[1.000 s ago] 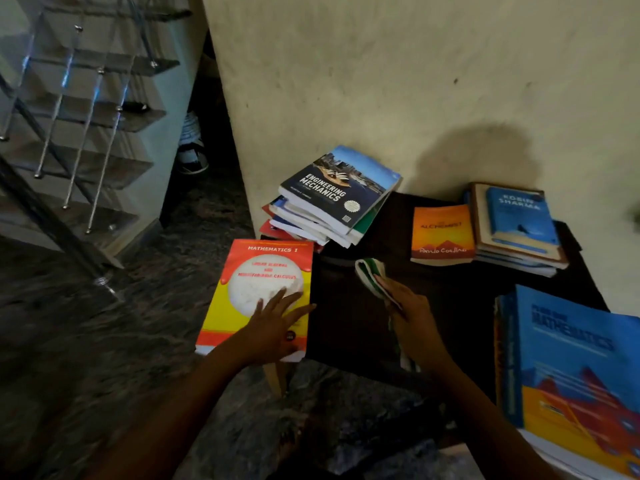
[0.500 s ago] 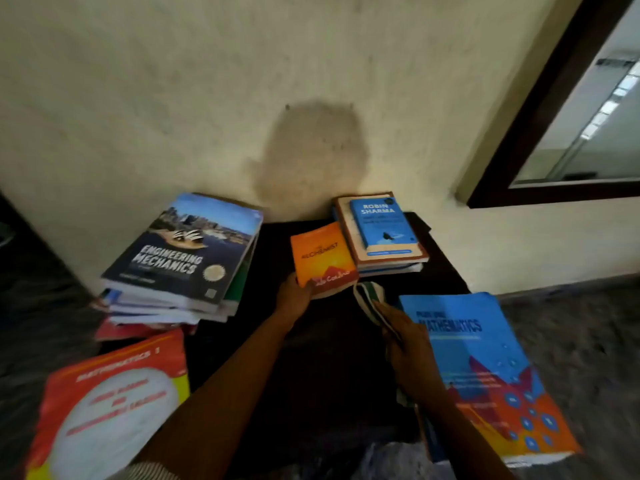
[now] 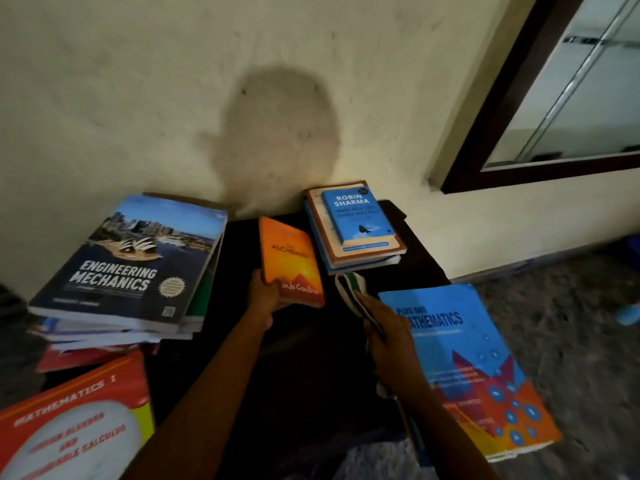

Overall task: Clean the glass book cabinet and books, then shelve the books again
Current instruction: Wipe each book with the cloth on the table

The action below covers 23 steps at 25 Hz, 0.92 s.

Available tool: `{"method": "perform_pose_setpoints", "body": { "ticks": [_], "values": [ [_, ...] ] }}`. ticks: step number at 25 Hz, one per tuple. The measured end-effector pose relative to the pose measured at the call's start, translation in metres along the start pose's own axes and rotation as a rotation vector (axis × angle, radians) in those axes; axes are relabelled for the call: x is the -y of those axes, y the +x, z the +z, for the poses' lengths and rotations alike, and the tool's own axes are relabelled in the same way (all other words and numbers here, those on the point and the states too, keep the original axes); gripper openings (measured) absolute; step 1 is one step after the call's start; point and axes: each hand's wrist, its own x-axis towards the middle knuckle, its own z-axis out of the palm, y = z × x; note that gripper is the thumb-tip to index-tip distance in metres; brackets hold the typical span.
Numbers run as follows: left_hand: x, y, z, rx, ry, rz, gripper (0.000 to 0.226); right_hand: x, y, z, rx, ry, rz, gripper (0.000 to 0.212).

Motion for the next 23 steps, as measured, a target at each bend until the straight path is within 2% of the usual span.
{"method": "perform_pose_setpoints", "body": {
  "ticks": [5, 7, 10, 14, 17, 19, 20, 22, 23],
  "values": [
    [0.021, -0.107, -0.051, 0.153, -0.046, -0.001, 0.022, 0.022, 0.014, -0.002, 0.078, 0.118, -0.094, 0.043],
    [0.051, -0.127, -0.065, 0.127, -0.093, -0.101, 0.019, 0.02, 0.016, 0.007, 0.11, 0.129, -0.134, 0.047],
    [0.104, -0.134, -0.084, 0.013, -0.165, -0.24, 0.03, 0.007, 0.01, 0.03, 0.211, 0.12, -0.183, 0.051],
    [0.135, -0.139, -0.092, -0.051, -0.382, -0.23, 0.024, -0.014, 0.001, 0.052, 0.301, -0.079, -0.176, 0.048],
    [0.137, -0.149, -0.089, -0.07, -0.52, -0.206, 0.026, -0.017, 0.008, 0.062, 0.383, -0.429, -0.135, 0.051],
    [0.138, -0.153, -0.087, -0.072, -0.576, -0.199, 0.022, -0.018, 0.008, 0.073, 0.472, -0.606, -0.218, 0.053],
    [0.139, -0.154, -0.087, -0.085, -0.592, -0.2, 0.02, -0.018, 0.002, 0.079, 0.466, -0.655, -0.283, 0.053],
    [0.138, -0.153, -0.086, -0.116, -0.624, -0.207, 0.019, -0.016, -0.016, 0.092, 0.395, -0.651, -0.408, 0.053],
    [0.137, -0.154, -0.085, -0.122, -0.652, -0.208, 0.021, -0.013, -0.032, 0.097, 0.419, -0.603, -0.433, 0.052]
  ]
}}
